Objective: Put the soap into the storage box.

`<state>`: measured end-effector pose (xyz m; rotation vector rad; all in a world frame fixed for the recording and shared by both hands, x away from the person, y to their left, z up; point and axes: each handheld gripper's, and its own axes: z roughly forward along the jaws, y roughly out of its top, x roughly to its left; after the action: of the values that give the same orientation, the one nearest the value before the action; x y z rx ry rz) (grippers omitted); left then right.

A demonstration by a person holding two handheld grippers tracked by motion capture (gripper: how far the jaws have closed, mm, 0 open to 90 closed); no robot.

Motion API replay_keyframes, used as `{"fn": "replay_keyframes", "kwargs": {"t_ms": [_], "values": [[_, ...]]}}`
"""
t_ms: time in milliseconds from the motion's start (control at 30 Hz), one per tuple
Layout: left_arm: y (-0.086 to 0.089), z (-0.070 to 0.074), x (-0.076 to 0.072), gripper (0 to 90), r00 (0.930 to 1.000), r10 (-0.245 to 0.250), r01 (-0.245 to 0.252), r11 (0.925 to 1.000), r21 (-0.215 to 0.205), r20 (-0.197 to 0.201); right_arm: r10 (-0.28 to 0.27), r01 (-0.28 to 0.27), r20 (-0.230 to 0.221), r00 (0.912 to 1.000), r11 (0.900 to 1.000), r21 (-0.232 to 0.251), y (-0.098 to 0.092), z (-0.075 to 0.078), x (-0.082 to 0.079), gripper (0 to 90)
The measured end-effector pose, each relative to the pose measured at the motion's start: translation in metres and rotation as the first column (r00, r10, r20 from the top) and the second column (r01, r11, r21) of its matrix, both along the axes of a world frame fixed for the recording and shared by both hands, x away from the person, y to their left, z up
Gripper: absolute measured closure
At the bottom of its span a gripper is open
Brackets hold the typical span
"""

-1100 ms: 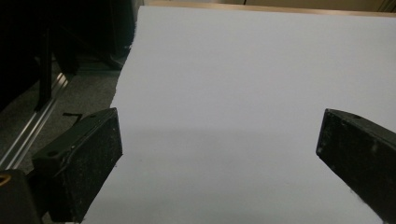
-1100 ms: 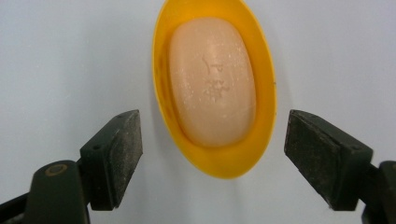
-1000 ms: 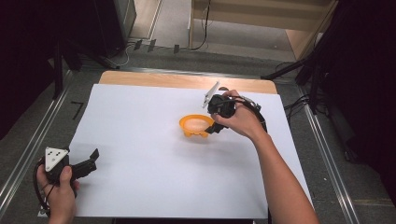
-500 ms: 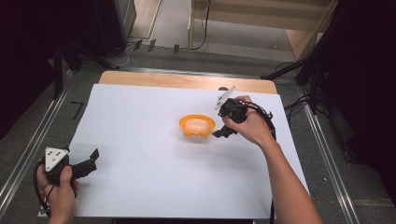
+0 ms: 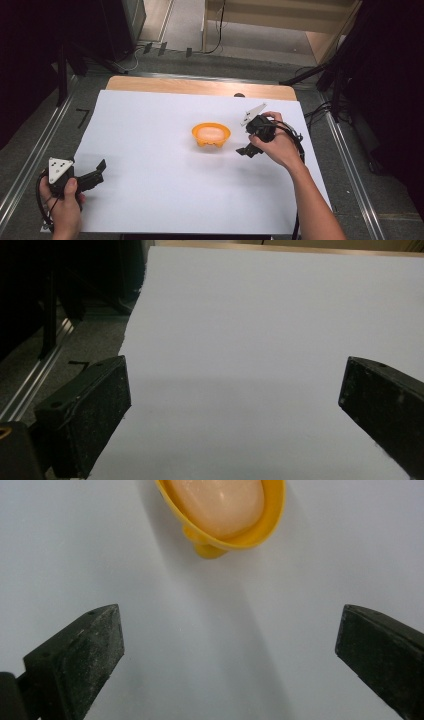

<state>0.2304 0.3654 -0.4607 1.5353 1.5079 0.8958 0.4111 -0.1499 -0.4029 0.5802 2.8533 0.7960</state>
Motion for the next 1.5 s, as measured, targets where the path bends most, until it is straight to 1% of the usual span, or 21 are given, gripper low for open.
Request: {"fn": "replay_keyframes", "kwargs": {"t_ms": [100,133,267,333,433,533,633,700,733,800,967,1000,1133,1167,1233,1300,1333,1367,1433,1467,1500], "values": [[0.000,0.000,0.000,0.8,1.0000,0.000,0.000,1.0000,0.000,0.001,-0.013,0.013,-0.015,0.9998,1.000,0.014,-0.006,-0.004,-0.004,0.0],[0.000,0.000,0.000,0.8,1.0000,0.001,-0.001,1.0000,0.000,0.000,-0.017,0.017,-0.014,0.9998,1.000,0.011,-0.007,-0.005,-0.005,0.0],[0.000,0.000,0.000,0.8,1.0000,0.000,0.000,1.0000,0.000,0.000,-0.027,0.027,-0.011,0.9996,0.999,0.040,-0.012,-0.007,-0.009,0.0],[0.000,0.000,0.000,0.8,1.0000,0.001,-0.001,1.0000,0.000,0.000,-0.038,0.038,-0.012,0.9992,0.998,0.044,-0.017,-0.008,-0.012,0.0],[0.000,0.000,0.000,0.8,1.0000,0.001,-0.001,1.0000,0.000,0.000,-0.063,0.064,-0.017,0.9979,0.995,0.072,-0.023,-0.009,-0.017,0.5],[0.000,0.000,0.000,0.8,1.0000,0.002,-0.002,1.0000,-0.001,0.000,-0.066,0.067,-0.017,0.9977,0.996,0.065,-0.027,-0.012,-0.021,0.5],[0.000,0.000,0.000,0.8,1.0000,0.003,-0.003,1.0000,-0.001,0.000,-0.074,0.075,-0.015,0.9972,0.994,0.079,-0.031,-0.015,-0.024,0.9],[0.000,0.000,0.000,0.8,1.0000,0.004,-0.004,1.0000,-0.002,0.001,-0.087,0.089,-0.030,0.9958,0.993,0.083,-0.034,-0.018,-0.028,0.9],[0.000,0.000,0.000,0.8,1.0000,0.004,-0.004,1.0000,-0.002,0.001,-0.094,0.097,-0.040,0.9948,0.991,0.093,-0.036,-0.019,-0.029,0.9],[0.000,0.000,0.000,0.8,1.0000,0.004,-0.004,1.0000,-0.001,0.000,-0.111,0.114,-0.027,0.9934,0.988,0.107,-0.039,-0.023,-0.033,1.6],[0.000,0.000,0.000,0.8,1.0000,0.005,-0.005,1.0000,-0.002,0.001,-0.147,0.149,-0.024,0.9889,0.982,0.116,-0.051,-0.030,-0.040,3.6],[0.000,0.000,0.000,0.8,1.0000,0.005,-0.005,1.0000,-0.002,0.000,-0.154,0.156,-0.027,0.9877,0.980,0.126,-0.053,-0.032,-0.042,3.6],[0.000,0.000,0.000,0.8,1.0000,0.006,-0.006,1.0000,-0.002,0.000,-0.180,0.180,-0.010,0.9836,0.972,0.155,-0.062,-0.035,-0.048,4.8],[0.000,0.000,0.000,0.8,1.0000,0.007,-0.007,1.0000,-0.001,-0.001,-0.185,0.185,-0.014,0.9827,0.971,0.151,-0.063,-0.036,-0.049,4.7],[0.000,0.000,0.000,0.8,1.0000,0.007,-0.007,1.0000,0.000,-0.001,-0.196,0.194,-0.001,0.9805,0.969,0.155,-0.067,-0.039,-0.052,4.7],[0.000,0.000,0.000,0.8,1.0000,0.008,-0.008,1.0000,-0.001,0.001,-0.203,0.201,-0.006,0.9792,0.967,0.157,-0.068,-0.040,-0.053,4.7],[0.000,0.000,0.000,0.8,1.0000,0.007,-0.007,1.0000,-0.001,-0.001,-0.212,0.211,-0.009,0.9771,0.963,0.165,-0.072,-0.044,-0.056,4.5],[0.000,0.000,0.000,0.8,1.0000,0.007,-0.007,1.0000,-0.001,0.000,-0.209,0.207,-0.005,0.9779,0.964,0.169,-0.073,-0.045,-0.057,4.5],[0.000,0.000,0.000,0.8,1.0000,0.008,-0.008,1.0000,-0.001,-0.001,-0.227,0.225,-0.011,0.9738,0.957,0.180,-0.076,-0.048,-0.060,4.5],[0.000,0.000,0.000,0.8,1.0000,0.007,-0.007,1.0000,0.001,-0.002,-0.227,0.225,-0.011,0.9738,0.957,0.180,-0.076,-0.048,-0.060,4.5],[0.000,0.000,0.000,0.8,1.0000,0.006,-0.006,1.0000,0.003,-0.004,-0.229,0.228,-0.015,0.9733,0.955,0.192,-0.079,-0.049,-0.062,4.4]]}}
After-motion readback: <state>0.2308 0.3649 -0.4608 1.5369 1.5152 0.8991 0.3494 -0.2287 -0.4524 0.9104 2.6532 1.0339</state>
